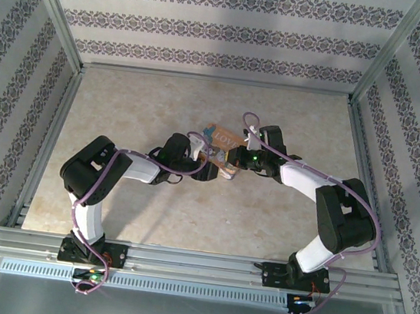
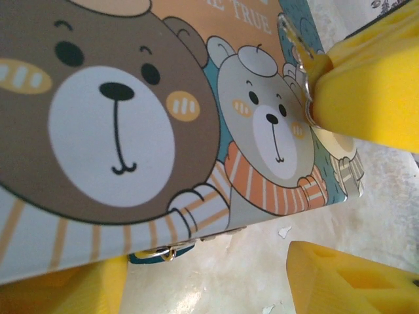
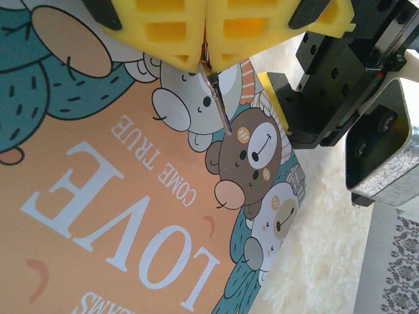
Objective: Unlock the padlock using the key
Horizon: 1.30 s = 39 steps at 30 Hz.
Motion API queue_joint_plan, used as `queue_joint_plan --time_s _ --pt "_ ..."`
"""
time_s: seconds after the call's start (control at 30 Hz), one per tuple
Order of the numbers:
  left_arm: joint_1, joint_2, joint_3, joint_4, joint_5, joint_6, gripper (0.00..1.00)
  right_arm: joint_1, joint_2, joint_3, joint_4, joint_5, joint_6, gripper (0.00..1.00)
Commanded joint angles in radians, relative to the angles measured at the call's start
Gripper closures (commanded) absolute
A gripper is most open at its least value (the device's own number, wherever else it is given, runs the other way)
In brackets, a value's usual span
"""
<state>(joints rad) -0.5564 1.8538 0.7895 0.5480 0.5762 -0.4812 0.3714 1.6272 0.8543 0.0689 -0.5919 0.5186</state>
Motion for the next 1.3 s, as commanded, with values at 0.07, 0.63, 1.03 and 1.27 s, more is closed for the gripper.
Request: queue_joint_plan --time_s 0.07,0.63,1.03,1.27 --pt "-0.013 0.027 -0.016 0.097 0.011 -0.069 0.37 0.008 -0.007 -0.029 -0.052 0.022 -0.019 1.00" --pt "-0.029 0.077 -0.001 0.122 -0.005 -0.132 0.47 0.009 -0.006 -0.032 -0.047 0.023 -0.016 1.00" --pt "-0.037 0.118 -0.002 0.175 -0.034 -0.238 0.51 0.012 0.000 -0.029 -0.044 0.023 -0.010 1.00" --pt "-0.040 0.147 0.000 0.205 -0.050 -0.305 0.54 0.014 -0.001 -0.031 -0.043 0.026 -0.005 1.00"
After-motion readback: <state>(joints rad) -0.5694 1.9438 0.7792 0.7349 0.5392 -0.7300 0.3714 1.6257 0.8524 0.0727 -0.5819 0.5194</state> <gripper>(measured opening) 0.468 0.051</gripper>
